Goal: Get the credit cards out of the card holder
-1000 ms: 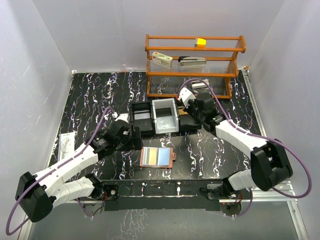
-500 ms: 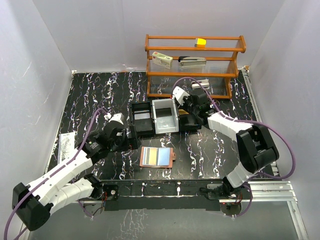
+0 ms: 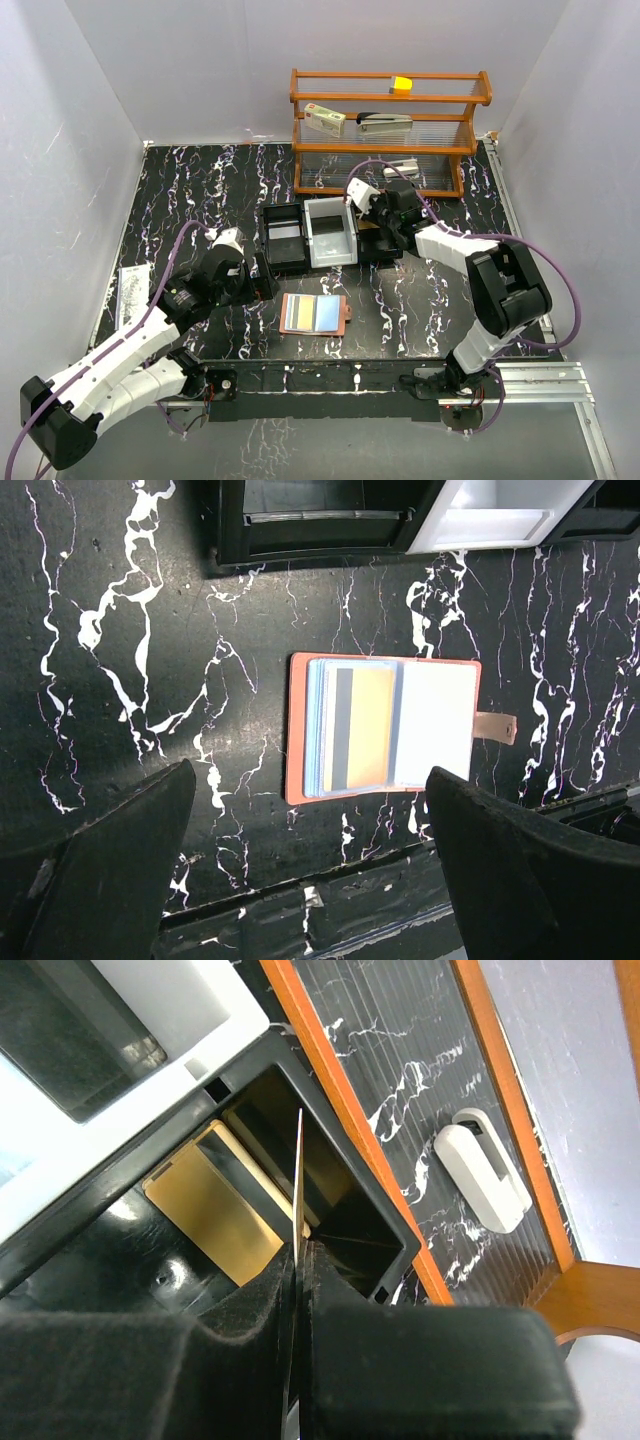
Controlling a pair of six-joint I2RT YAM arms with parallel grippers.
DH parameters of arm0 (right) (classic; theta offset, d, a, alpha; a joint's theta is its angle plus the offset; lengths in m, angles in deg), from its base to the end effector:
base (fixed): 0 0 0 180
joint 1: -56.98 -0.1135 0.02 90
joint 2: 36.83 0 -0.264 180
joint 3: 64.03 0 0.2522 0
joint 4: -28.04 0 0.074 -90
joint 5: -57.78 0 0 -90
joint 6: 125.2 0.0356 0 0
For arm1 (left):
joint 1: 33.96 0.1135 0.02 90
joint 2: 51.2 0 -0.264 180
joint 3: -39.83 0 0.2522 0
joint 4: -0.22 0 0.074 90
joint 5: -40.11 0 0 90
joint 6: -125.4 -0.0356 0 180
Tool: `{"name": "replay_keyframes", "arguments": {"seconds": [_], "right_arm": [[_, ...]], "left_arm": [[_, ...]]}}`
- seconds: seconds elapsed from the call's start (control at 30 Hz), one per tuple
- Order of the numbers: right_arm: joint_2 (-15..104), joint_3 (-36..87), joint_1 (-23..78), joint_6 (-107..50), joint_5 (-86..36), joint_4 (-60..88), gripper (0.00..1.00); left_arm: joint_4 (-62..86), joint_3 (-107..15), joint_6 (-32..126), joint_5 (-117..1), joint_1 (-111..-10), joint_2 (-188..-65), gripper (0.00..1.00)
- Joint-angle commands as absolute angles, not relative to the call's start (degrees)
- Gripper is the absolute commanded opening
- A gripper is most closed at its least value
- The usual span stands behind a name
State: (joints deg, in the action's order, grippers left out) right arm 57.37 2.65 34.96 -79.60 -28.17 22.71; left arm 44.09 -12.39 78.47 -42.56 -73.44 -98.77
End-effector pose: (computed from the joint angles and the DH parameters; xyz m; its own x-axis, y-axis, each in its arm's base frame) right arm 0.3282 0.1354 0.2009 -0.0591 -0.7767 -0.6270 -0.6583 0.5025 -0.5604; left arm 0.1402 -0.1096 0.2597 -0.7351 -0.2720 -0.6210 0.0717 0.8797 -0.4701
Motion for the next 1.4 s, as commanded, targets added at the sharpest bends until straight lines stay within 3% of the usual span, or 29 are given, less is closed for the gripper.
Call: {"name": "replay_keyframes", "arguments": {"seconds": [0.0,0.17,0.33,0.6,1.37], "right_arm": [[59.81,2.38,35.49,-81.17,-27.44,28.26,0.00],[60.63,2.50,35.45,-81.63,-26.52,27.01,0.00],[61.14,1.91,35.46,-80.94,-24.92,26.62,0.08],[61.54,1.31,35.47,-81.94,-24.90,25.82,0.11],[66.45,7.32,35.48,-87.78,-22.54,18.44,0.05]], "left_arm": [[43.41,-13.84,76.75,-42.51,-73.14,-98.69,0.99],[43.86,-13.76,76.40,-42.13,-73.16,-98.76,0.99],[43.36,-12.84,77.30,-41.15,-73.16,-98.77,0.99],[43.66,-12.46,77.15,-41.67,-73.16,-99.53,0.99],[43.42,-10.67,77.71,-41.80,-73.16,-98.47,0.99]]}}
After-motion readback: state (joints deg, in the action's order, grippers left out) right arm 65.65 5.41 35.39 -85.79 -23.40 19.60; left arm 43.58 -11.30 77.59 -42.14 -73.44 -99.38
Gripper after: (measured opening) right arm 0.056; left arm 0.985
